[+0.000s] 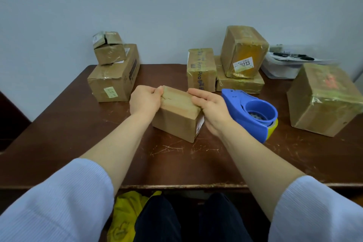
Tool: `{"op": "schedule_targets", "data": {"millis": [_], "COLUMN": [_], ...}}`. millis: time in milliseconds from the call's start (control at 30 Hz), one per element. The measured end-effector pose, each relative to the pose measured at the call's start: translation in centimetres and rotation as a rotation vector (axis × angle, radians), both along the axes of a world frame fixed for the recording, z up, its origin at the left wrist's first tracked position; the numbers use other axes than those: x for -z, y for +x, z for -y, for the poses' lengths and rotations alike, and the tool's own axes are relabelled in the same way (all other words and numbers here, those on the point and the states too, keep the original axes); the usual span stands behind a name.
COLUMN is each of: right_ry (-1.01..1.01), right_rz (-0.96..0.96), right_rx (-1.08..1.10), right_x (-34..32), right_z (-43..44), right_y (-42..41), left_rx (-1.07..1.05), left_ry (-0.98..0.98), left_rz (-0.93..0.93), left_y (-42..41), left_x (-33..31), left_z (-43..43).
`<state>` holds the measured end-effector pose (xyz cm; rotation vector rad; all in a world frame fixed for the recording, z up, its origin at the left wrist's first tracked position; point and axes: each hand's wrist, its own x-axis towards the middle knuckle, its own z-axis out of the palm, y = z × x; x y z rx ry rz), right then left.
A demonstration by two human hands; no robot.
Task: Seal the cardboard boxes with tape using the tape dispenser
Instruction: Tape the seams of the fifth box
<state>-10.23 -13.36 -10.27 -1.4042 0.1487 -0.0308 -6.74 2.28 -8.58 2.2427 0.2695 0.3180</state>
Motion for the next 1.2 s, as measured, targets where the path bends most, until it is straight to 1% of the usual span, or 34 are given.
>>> {"op": "schedule_targets", "data": {"millis": [33, 67, 100, 133, 167, 200, 233, 267, 333, 400, 500, 533, 567, 633, 667, 700, 733, 800, 933, 1033, 1067, 1100, 1167, 1200], "right_ry": [0.069, 0.087, 0.027, -0.109, -0.287, -0.441, -0.532, -0.552, -0.493, -0.387, -0.153, -0.114, -0.142, -0.397, -0.523, -0.584, -0.551, -0.384, -0.076, 0.154, 0.184, 0.143, -0.143, -0.261], "right_rz": [-0.043, -0.088, -0.121, -0.14, -0.152, -0.153, -0.14, -0.132, -0.098, -0.057, -0.037, -0.056, -0.081, -0.162, -0.195, -0.206, -0.194, -0.13, 0.018, 0.023, 0.008, -0.011, -0.077, -0.119], "right_rx": [-0.009, 0.007, 0.038, 0.057, 0.059, 0.052, 0.062, 0.079, 0.081, 0.048, -0.002, -0.002, 0.005, -0.035, -0.064, -0.071, -0.06, -0.067, -0.124, -0.082, -0.054, -0.012, 0.079, 0.089], "right_x": [-0.4, -0.9, -1.4, -2.0, -2.3, -2.3, -2.1, -2.0, -1.6, -1.0, -0.8, -1.0, -1.1, -2.2, -2.5, -2.5, -2.3, -1.8, -0.4, -0.2, -0.3, -0.5, -1.0, -1.1], "right_z": [0.2, 0.2, -0.1, -0.6, -1.2, -1.7, -2.1, -2.4, -2.1, -1.4, -0.5, -0.3, -0.3, -1.0, -1.5, -1.8, -1.8, -1.4, 0.2, 0.4, 0.3, 0.1, -0.5, -0.8], "right_y": [0.0, 0.0, 0.3, 0.5, 0.8, 1.1, 1.4, 1.6, 1.6, 1.4, 0.8, 0.8, 1.0, 1.0, 0.9, 0.9, 1.0, 0.9, 0.4, 0.3, 0.4, 0.3, 0.3, 0.3], "left_rx": [0.007, 0.028, 0.066, 0.112, 0.155, 0.183, 0.189, 0.187, 0.16, 0.11, 0.077, 0.079, 0.091, 0.188, 0.255, 0.307, 0.328, 0.299, 0.162, 0.129, 0.131, 0.14, 0.149, 0.147], "left_ry": [-0.001, 0.007, 0.02, 0.028, 0.024, 0.013, -0.006, -0.029, -0.067, -0.149, -0.295, -0.347, -0.418, -0.538, -0.511, -0.457, -0.408, -0.373, -0.457, -0.463, -0.451, -0.437, -0.393, -0.377], "left_rz": [-0.037, -0.079, -0.122, -0.152, -0.172, -0.165, -0.139, -0.103, -0.056, -0.034, -0.075, -0.114, -0.153, -0.196, -0.182, -0.154, -0.115, -0.068, -0.061, -0.097, -0.114, -0.122, -0.113, -0.099], "left_y": [0.2, 0.5, 0.6, 0.6, 0.6, 0.5, 0.5, 0.6, 0.6, 0.7, 0.7, 0.7, 0.5, -0.2, -0.5, -0.8, -0.8, -0.8, -0.6, -0.7, -1.0, -1.1, -1.1, -1.2], "left_x": [-0.1, -0.1, -0.1, -0.1, 0.0, 0.1, 0.1, 0.1, 0.4, 0.6, 0.6, 0.5, 0.3, 0.3, 0.5, 0.8, 1.2, 1.6, 1.4, 1.3, 1.1, 1.1, 1.1, 1.0], "left_z": [0.0, 0.1, 0.2, 0.4, 0.6, 0.7, 0.7, 0.6, 0.4, 0.3, 0.3, 0.2, 0.1, -0.5, -0.7, -0.9, -1.0, -1.0, -0.7, -0.7, -0.7, -0.6, -0.5, -0.5]}}
